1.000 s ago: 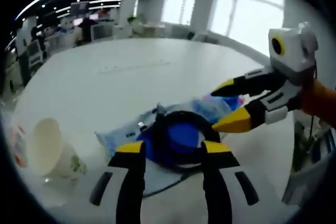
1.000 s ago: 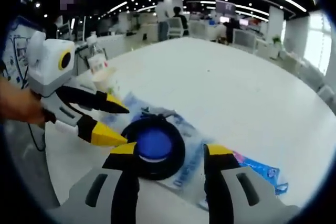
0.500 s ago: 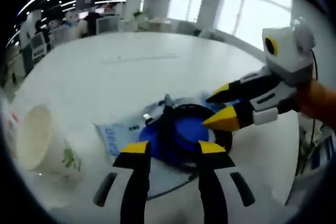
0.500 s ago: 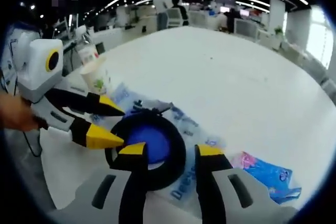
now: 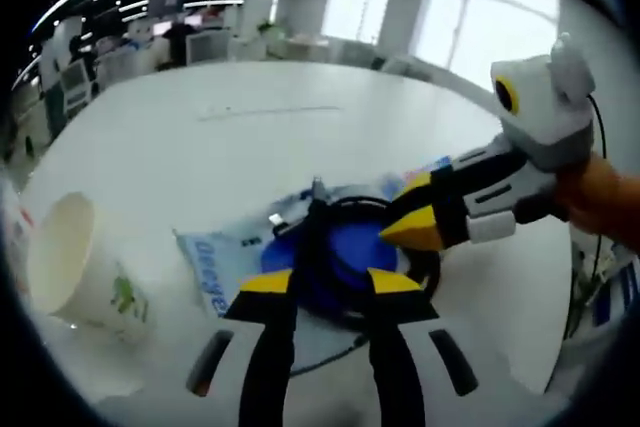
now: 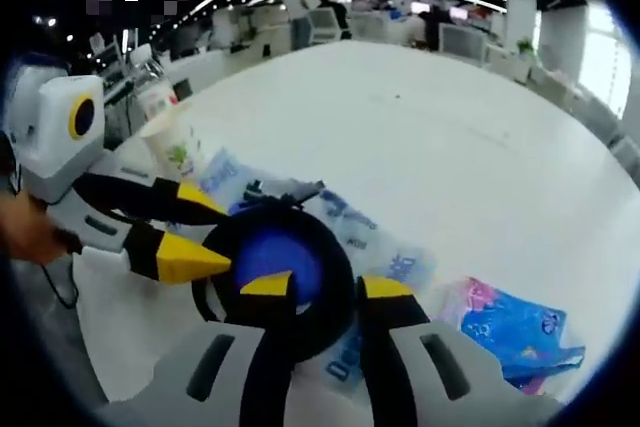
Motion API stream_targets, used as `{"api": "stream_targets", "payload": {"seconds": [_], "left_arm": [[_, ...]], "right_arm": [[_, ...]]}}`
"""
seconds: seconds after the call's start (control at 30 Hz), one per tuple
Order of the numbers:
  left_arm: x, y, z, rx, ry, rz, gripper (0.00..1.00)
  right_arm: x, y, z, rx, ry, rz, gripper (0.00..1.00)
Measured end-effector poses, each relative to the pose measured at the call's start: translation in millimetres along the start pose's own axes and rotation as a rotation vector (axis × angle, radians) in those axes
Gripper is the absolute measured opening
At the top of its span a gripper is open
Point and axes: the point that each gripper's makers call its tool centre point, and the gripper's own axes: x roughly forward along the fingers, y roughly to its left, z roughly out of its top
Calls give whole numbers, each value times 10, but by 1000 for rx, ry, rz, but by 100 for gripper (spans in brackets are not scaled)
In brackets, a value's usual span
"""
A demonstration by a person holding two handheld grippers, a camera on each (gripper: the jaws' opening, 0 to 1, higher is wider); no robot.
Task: Arrange the tabletop items into an orderly group along one side of the table until the central work area is clear of visible clutter.
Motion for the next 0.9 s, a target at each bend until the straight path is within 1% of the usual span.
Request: {"api": "stream_targets", "payload": {"seconds": [0.07, 0.2, 0.37, 0.43, 0.5, 0.53, 0.73, 0.9], "left_arm": [[7, 3, -2, 5, 1, 3, 22], [6, 21, 4, 8, -1, 15, 19], [15, 17, 21, 12, 3, 24, 16], [18, 13, 26, 13, 2, 25, 15], [12, 35, 36, 13, -1, 40, 12], [16, 37, 33, -3, 0, 38, 12], [12, 43, 47, -2, -5, 48, 9], [-2, 53, 67, -24, -14, 52, 8]], "right_arm": [[3, -2, -14, 8, 1, -8, 21], [4, -36, -24, 23, 0, -33, 17], [1, -55, -18, 25, 2, -42, 15], [-10, -58, -10, 23, -2, -43, 11], [-22, -70, -8, 22, -3, -52, 10], [-25, -67, -9, 22, -4, -52, 10], [-49, -70, -1, 29, -10, -56, 9], [-82, -75, 29, 35, -20, -52, 8]]}}
